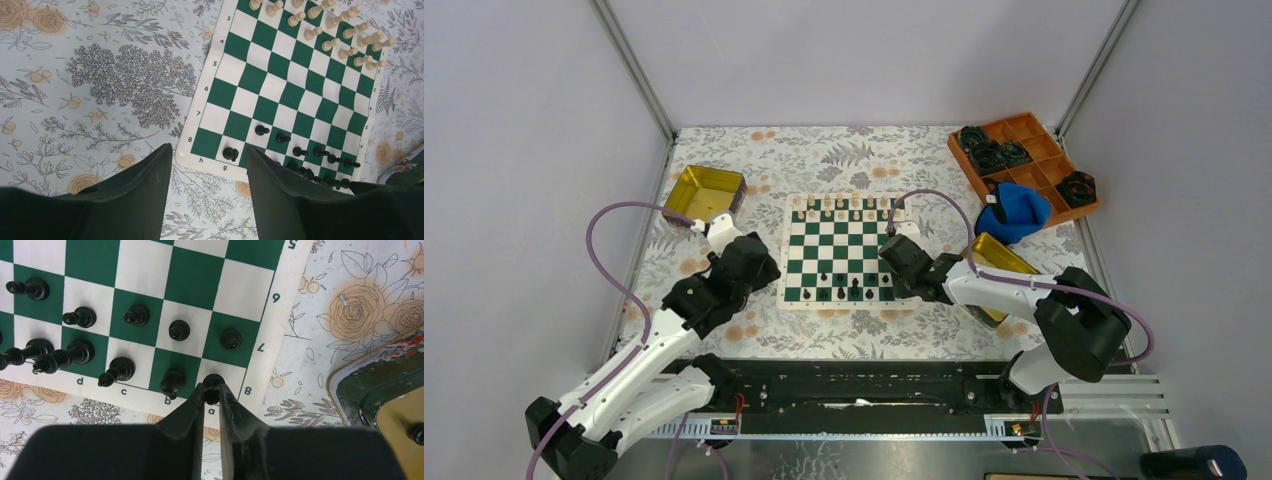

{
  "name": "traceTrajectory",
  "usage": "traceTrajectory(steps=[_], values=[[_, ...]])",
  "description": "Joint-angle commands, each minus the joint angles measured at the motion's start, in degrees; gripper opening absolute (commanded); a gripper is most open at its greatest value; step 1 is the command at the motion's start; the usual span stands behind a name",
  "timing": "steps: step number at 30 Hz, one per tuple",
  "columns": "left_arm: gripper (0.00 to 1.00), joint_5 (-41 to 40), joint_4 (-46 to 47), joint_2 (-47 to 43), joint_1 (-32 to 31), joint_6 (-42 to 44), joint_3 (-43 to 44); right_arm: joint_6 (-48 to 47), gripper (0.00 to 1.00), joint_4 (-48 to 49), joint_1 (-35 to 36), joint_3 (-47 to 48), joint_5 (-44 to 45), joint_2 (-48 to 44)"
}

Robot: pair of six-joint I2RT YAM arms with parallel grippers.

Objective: Set up the chess pieces on the board
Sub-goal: Place the chess piece on the chessboard.

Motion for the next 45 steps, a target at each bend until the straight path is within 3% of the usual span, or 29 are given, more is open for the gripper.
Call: traceTrajectory(steps=[1,26,45], values=[[0.63,-0.4,2.1,-0.3,0.3,0.3,-0.8,0.7,0.0,0.1,0.6,0.5,0.9,-0.6],[0.63,-0.2,2.4,0.2,0.3,0.1,-1.4,1.0,0.01,1.0,0.6,-0.6,0.9,1.5],[0.63,-0.1,2.4,0.6,0.3,0.1,-1.3,-0.3,0.35,-1.2,0.5,2.0,0.6,0.3]])
